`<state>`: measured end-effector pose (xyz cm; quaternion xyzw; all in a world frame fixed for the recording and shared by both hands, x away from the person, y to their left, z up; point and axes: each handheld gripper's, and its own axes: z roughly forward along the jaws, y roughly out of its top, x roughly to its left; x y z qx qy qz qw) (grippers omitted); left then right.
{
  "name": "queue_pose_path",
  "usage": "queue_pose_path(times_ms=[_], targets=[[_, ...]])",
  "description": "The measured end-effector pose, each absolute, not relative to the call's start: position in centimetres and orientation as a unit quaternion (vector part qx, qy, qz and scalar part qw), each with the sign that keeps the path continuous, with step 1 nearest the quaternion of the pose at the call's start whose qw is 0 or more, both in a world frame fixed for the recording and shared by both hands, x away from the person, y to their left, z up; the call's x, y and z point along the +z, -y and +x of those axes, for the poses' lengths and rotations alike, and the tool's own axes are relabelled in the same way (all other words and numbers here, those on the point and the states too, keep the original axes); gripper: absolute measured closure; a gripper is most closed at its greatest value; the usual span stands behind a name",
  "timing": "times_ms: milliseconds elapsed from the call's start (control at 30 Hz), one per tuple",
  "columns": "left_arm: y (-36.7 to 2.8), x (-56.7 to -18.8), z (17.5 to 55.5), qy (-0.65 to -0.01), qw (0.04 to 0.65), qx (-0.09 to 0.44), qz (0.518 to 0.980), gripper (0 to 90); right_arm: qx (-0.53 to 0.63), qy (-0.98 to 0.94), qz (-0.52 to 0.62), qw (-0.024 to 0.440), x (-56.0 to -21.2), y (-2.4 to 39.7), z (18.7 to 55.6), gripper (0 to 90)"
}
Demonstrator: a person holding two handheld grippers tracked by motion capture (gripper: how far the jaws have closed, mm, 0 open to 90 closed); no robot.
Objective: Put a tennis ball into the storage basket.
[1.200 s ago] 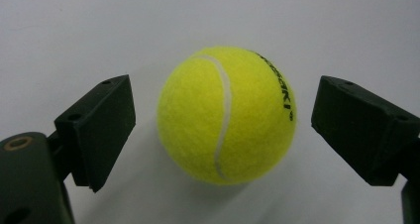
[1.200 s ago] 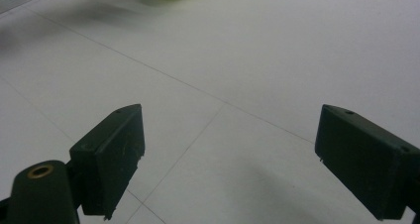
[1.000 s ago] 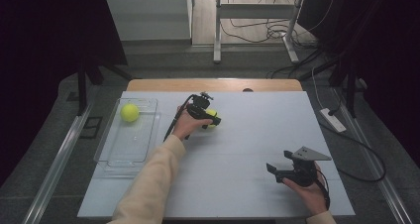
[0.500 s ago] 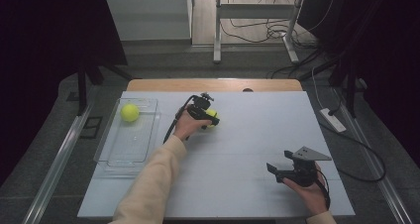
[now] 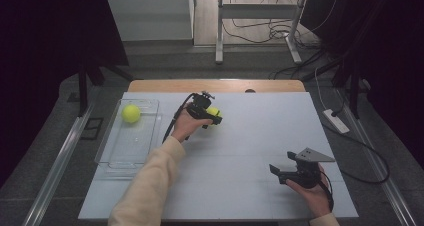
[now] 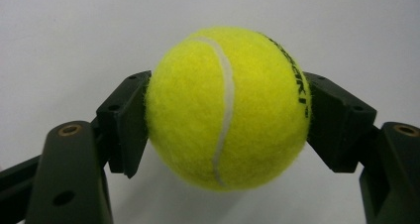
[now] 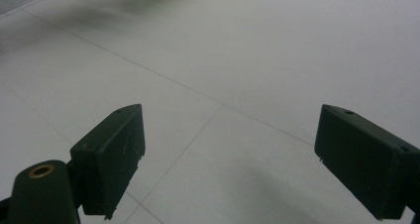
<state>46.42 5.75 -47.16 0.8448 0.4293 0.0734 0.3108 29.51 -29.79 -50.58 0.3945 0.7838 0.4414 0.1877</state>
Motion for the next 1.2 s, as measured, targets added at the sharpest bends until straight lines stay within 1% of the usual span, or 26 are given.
queue_pose_path(times_ms=[500, 700, 1200], targets=[[-7.1, -45.8, 45.4, -0.431, 0.333, 0.075, 0.835, 27.1, 0.441, -0.783, 0.396, 0.187, -50.6, 29.9, 29.6, 12.1], [-7.5, -45.1, 45.0, -0.430, 0.336, 0.087, 0.833, 27.1, 0.440, -0.784, 0.396, 0.188, -50.6, 29.9, 29.5, 12.1], [-9.1, -43.9, 44.2, -0.424, 0.373, 0.106, 0.818, 27.1, 0.439, -0.783, 0.397, 0.189, -50.6, 29.9, 29.5, 12.1]])
